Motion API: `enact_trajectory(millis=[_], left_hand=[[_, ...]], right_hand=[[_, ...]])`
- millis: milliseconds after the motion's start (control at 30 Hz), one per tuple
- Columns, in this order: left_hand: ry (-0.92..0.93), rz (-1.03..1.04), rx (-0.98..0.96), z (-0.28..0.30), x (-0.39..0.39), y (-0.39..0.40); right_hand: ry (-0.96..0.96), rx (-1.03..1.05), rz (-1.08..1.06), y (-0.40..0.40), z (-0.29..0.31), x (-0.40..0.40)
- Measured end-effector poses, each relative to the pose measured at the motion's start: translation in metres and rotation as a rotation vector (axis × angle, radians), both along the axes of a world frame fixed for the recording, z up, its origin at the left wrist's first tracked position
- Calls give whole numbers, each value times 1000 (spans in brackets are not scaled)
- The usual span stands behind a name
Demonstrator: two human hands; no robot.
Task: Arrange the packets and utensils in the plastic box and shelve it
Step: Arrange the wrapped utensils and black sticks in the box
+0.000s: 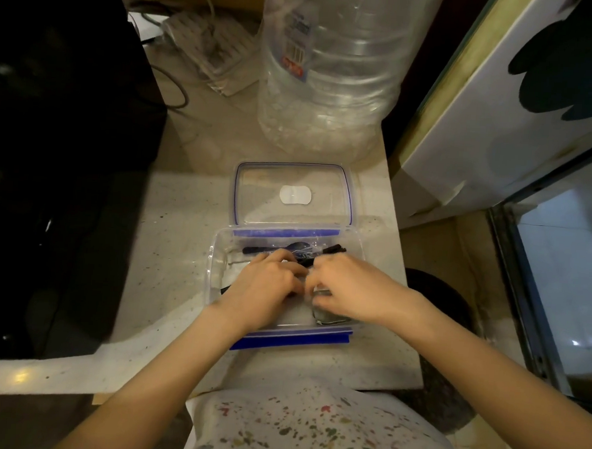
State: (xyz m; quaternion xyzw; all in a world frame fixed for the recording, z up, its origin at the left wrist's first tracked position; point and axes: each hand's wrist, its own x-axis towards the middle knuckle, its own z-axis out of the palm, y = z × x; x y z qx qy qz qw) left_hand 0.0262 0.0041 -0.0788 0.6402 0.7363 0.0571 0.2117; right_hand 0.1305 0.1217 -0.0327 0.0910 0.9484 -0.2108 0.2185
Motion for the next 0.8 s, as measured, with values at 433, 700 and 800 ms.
enact_trajectory(millis=[433, 700, 800], left_hand=[[-10, -5, -7, -4, -4, -5], [-16, -2, 8, -6, -4, -5], [-14, 1, 9, -6, -4, -6]], right_hand=[[-113, 64, 194, 2, -8, 12], [-201, 133, 204, 3, -11, 4], [-206, 111, 174, 3, -10, 3]])
